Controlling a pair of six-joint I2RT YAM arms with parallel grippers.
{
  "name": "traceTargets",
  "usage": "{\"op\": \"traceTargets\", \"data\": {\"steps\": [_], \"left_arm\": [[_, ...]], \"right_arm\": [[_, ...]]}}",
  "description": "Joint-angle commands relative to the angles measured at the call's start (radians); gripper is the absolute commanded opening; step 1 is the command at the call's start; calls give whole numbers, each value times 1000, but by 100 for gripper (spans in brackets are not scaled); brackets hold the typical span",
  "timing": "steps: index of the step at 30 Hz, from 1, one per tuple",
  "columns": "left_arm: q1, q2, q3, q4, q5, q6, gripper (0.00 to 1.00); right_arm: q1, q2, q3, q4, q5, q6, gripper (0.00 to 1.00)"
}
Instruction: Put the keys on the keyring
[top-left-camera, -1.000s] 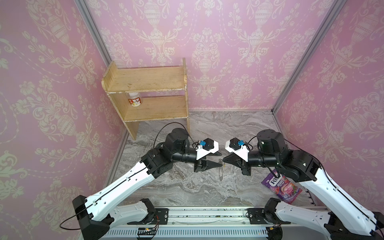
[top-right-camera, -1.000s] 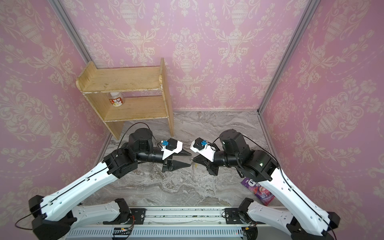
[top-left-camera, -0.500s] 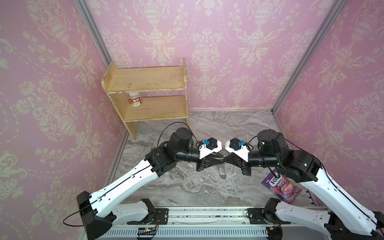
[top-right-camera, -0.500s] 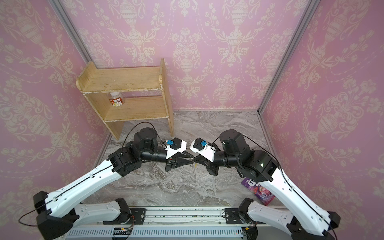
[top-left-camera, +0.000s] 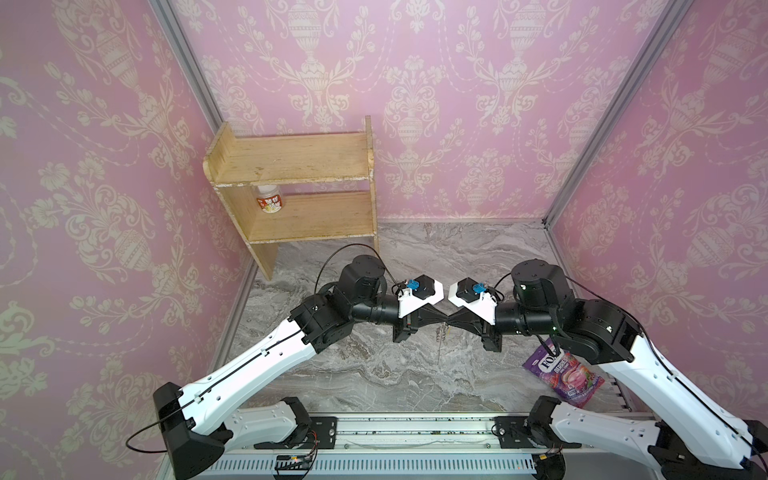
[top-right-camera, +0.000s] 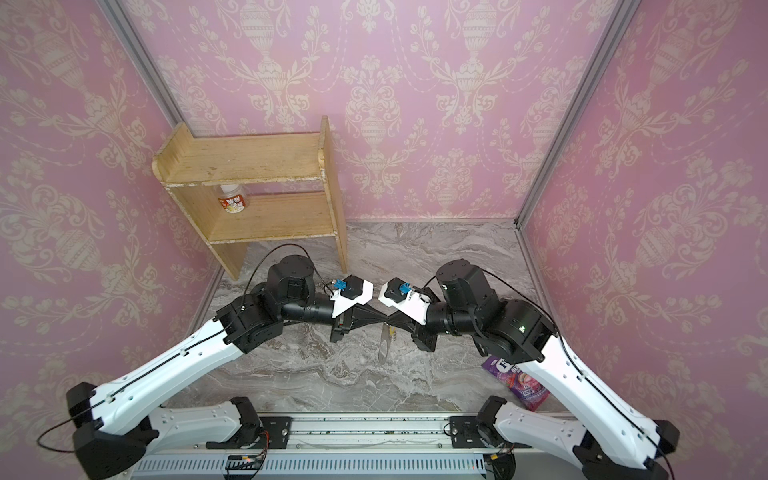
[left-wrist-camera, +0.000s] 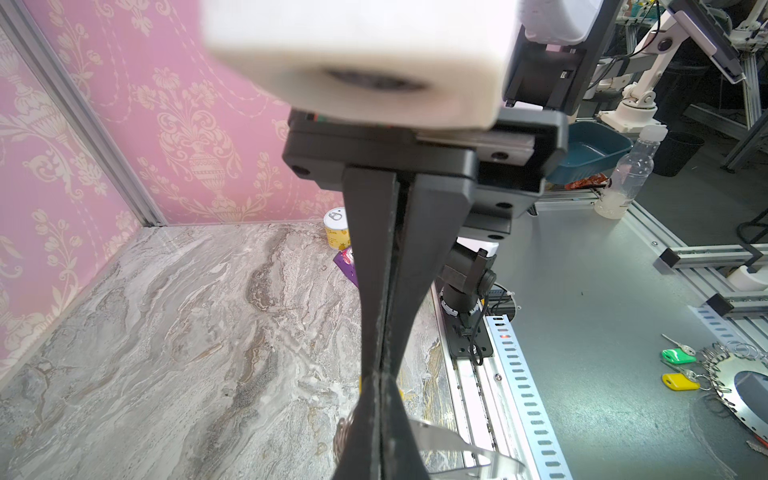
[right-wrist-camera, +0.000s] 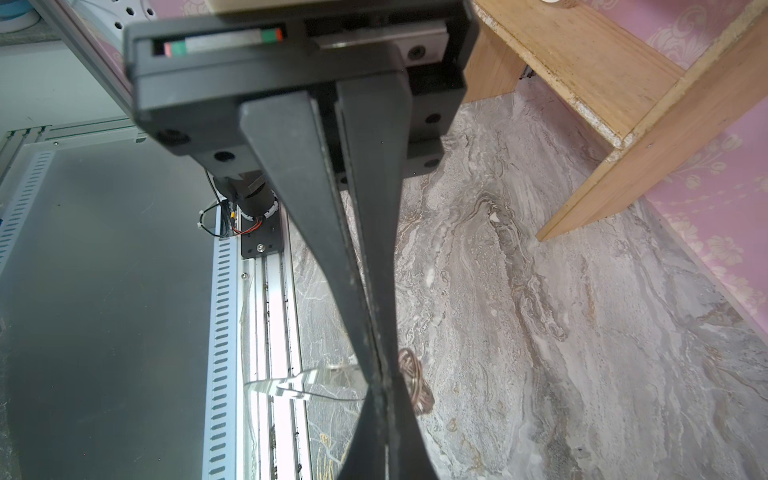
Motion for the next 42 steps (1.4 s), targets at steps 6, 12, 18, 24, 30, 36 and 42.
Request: {"op": "traceTargets", "data": {"steps": [6,12,18,24,30,36,42], "left_arm": [[-7,-33,-12,69,-38,-21,0],[-7,-47,-25,95,-47,-31,0],[-7,-53,-31,121,-39,-47,0],[-7,-66,-38,139,-42,-58,0],[-7,-78,-55,183,-53,-72,0],[-6,-101,-105,317,-77,-113,0],[-6,-109,-134,411,-93,-137,0]], "right_arm": [[-1,-42,6,25,-4,1,31],[-18,-60,-1,25,-11,16,30],[-25,-55,-18,61,-22,37,24],[-26,-52,-29,81,-38,48,8],[-26,-55,-26,72,-43,52,0],[-26,-68,-52,97,-58,81,0],[-25,-81,-71,99,-70,91,0]]}}
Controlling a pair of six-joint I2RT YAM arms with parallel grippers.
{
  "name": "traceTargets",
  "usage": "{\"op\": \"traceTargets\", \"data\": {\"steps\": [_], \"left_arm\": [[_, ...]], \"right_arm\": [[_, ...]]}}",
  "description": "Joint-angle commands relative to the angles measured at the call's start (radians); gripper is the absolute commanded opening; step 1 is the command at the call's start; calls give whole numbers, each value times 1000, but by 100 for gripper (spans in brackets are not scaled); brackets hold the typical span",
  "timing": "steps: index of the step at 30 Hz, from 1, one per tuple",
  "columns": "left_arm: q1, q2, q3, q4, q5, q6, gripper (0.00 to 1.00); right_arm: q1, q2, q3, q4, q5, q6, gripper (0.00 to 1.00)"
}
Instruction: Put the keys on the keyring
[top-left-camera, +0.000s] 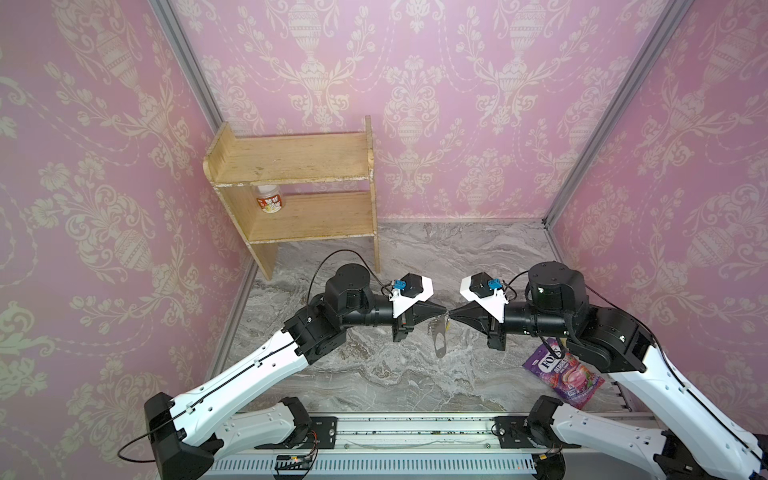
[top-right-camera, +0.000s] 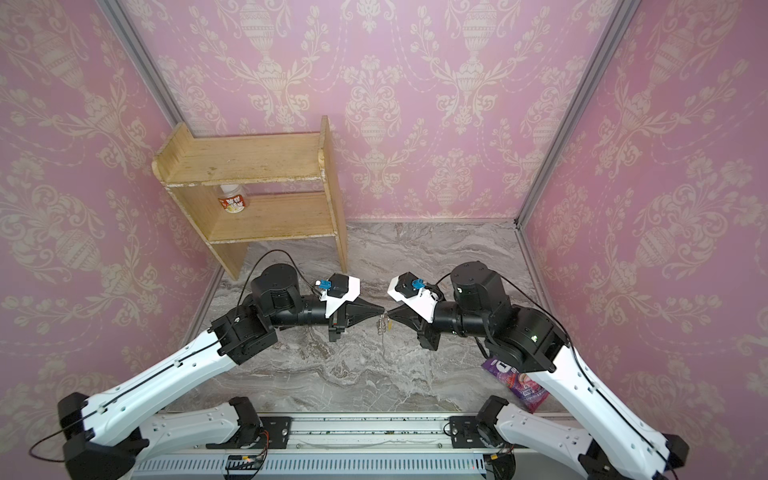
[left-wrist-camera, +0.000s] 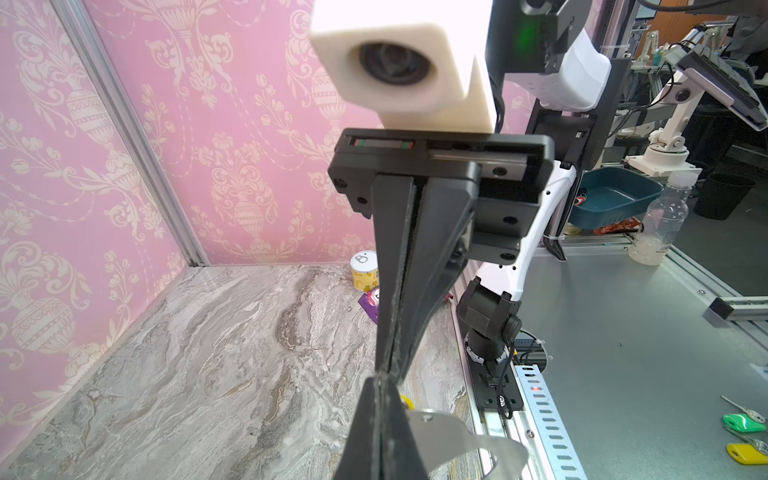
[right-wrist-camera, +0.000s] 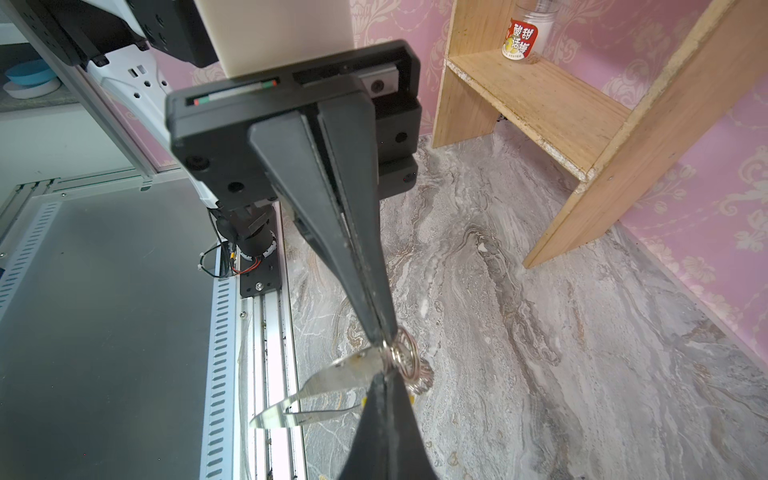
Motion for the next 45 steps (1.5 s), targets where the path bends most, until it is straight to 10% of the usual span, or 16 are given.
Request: {"op": "traceTargets", "data": {"steps": [1,25,29,39,45], "left_arm": [[-6,-25,-3,148,-35,-33,0],[-6,-8,-4,275,-26,-74,0],[-6,-5,-4,287,-22,-74,0],[-6,-4,-10,284,-15,-73,0],[-6,-2,-16,275,-27,-68,0]], "right_arm": [[3,-13,-26,-8,-44,23,0],[-4,-65,-48,-14,-7,36,0],[-8,-62,-50,-11,-28,40,18],[-16,-85,-47,12,-8,49,17],[-23,-126,-47,68,21,95,40]]}}
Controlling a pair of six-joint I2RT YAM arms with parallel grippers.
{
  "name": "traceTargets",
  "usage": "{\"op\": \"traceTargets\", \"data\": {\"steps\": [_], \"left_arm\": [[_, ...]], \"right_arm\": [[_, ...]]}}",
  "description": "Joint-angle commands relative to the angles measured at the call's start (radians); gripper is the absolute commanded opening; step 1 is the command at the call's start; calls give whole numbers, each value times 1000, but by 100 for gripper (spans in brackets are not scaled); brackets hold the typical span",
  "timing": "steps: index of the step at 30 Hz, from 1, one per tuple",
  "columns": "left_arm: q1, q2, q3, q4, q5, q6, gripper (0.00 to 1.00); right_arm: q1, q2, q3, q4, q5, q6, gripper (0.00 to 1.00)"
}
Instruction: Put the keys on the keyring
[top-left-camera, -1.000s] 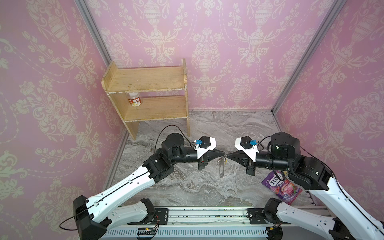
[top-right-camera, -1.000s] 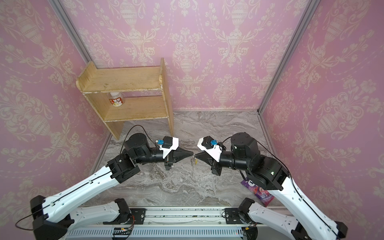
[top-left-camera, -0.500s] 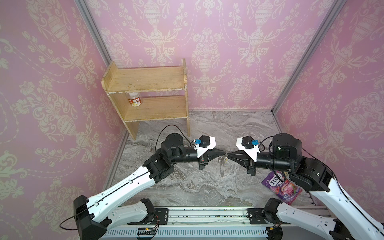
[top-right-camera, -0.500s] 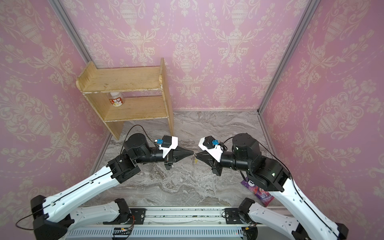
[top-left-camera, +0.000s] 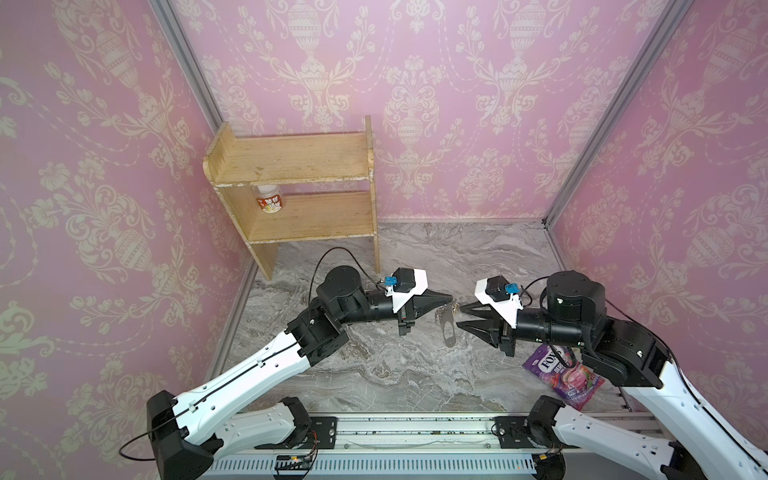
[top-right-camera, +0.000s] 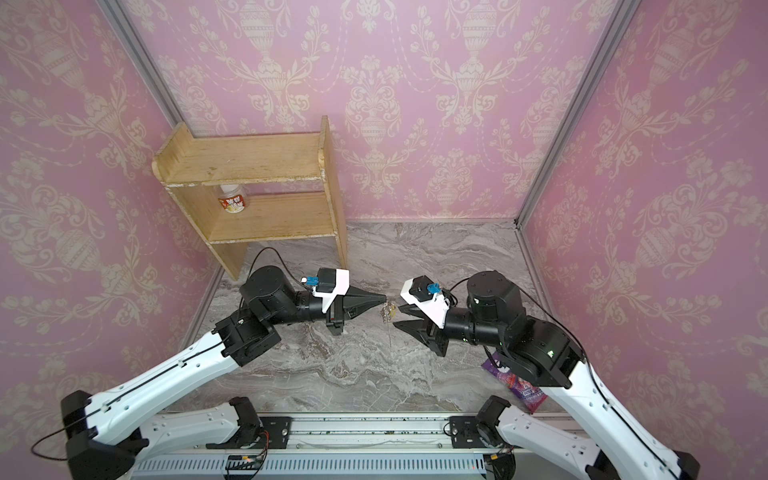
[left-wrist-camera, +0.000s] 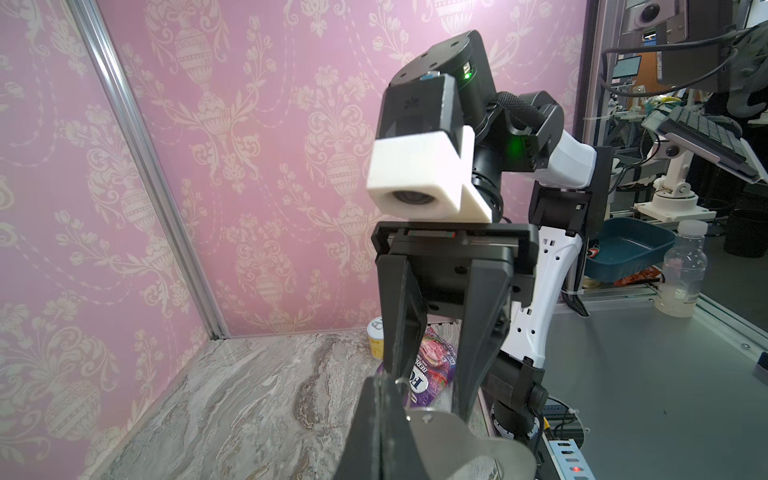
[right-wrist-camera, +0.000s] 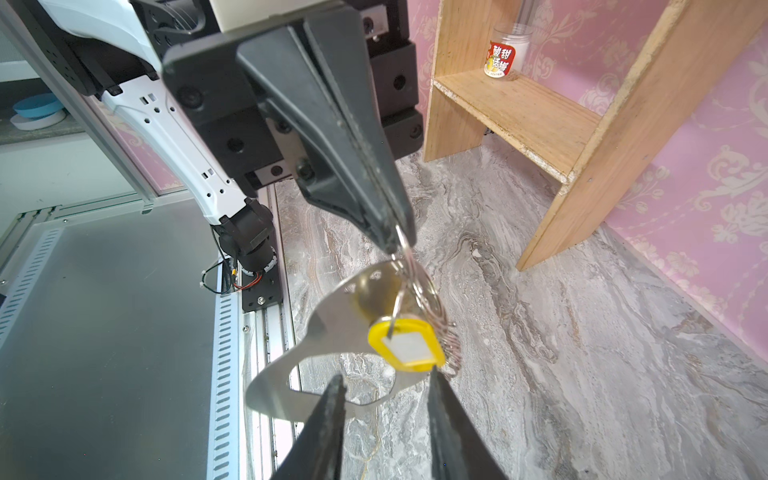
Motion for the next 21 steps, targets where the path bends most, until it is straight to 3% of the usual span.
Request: {"op": "traceTargets", "data": {"steps": [1,15,21], "left_arm": [[3,-1,9,25,-16,-8,0],[-11,0,5,19,-22,-3,0],[-12,0,6,21,-22,1,0]], "right_arm": [[-6,-22,3,39,16,36,40],[-4,9,-4,138,4,66,34],[-5,22,-7,153,-12,73,25]]}}
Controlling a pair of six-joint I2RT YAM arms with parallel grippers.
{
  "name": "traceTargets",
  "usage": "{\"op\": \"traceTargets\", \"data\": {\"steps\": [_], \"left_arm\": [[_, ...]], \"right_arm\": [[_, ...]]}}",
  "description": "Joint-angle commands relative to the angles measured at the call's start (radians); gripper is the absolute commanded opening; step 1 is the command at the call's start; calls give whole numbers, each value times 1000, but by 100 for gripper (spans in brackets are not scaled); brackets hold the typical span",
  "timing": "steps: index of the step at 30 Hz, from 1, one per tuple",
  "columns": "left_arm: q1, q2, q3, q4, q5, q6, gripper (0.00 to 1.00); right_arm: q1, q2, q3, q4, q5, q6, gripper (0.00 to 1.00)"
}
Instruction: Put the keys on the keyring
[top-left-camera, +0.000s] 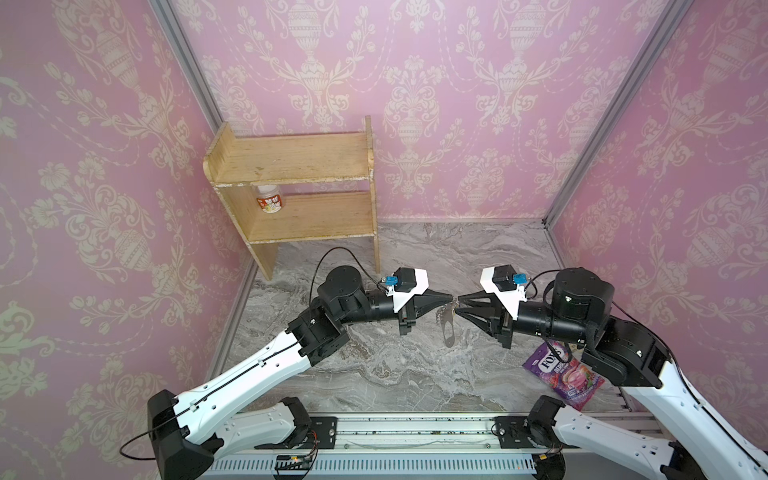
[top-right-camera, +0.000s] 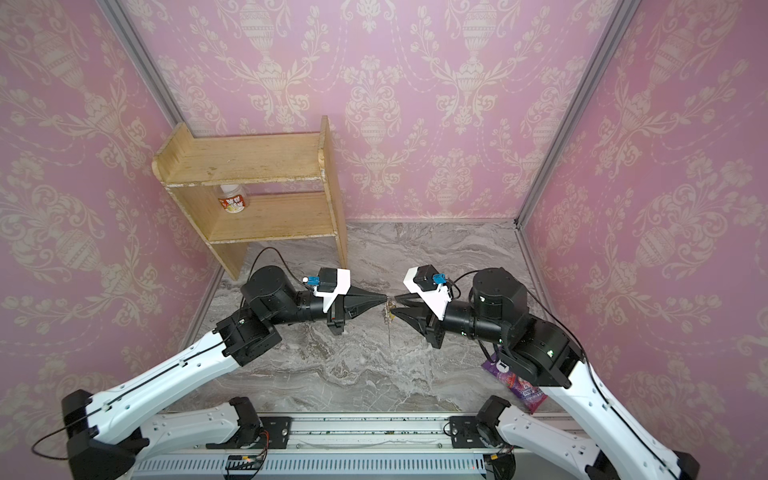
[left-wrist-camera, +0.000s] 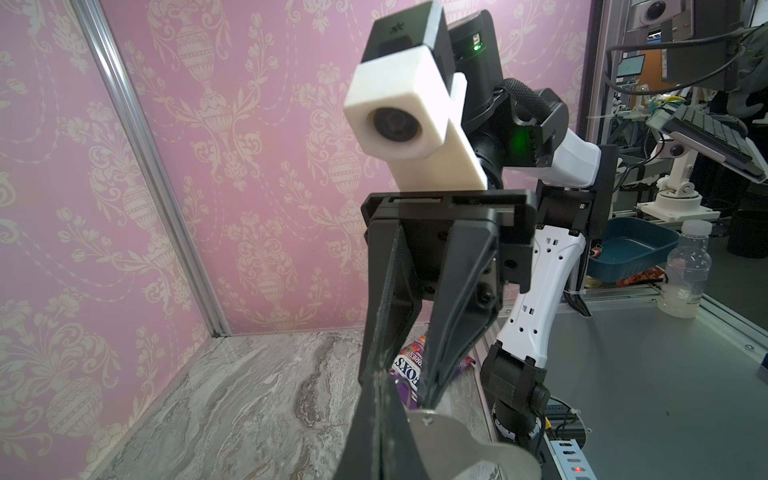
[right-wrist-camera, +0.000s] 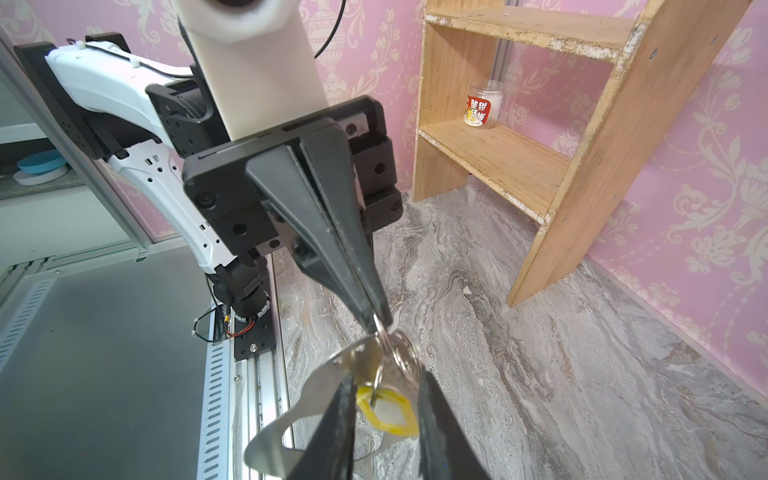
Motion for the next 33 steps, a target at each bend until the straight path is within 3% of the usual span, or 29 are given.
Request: {"op": "traceTargets", "data": {"steps": [1,8,23,33], "left_arm": [[-10,-4,7,20,-17,1,0],[-11,-12,2,24,-28,5,0],[-11,-31,-55,226,-98,-29,0],[-11,6,-80,401,-84,-105,0]], "right_arm": [[-4,2,-8,31,-20,24,25],[-5,0,-10,29,-34,26,0],[-4,-31,-137,132,-93,98,0],[1,-14,-194,259,-178,160,0]]}}
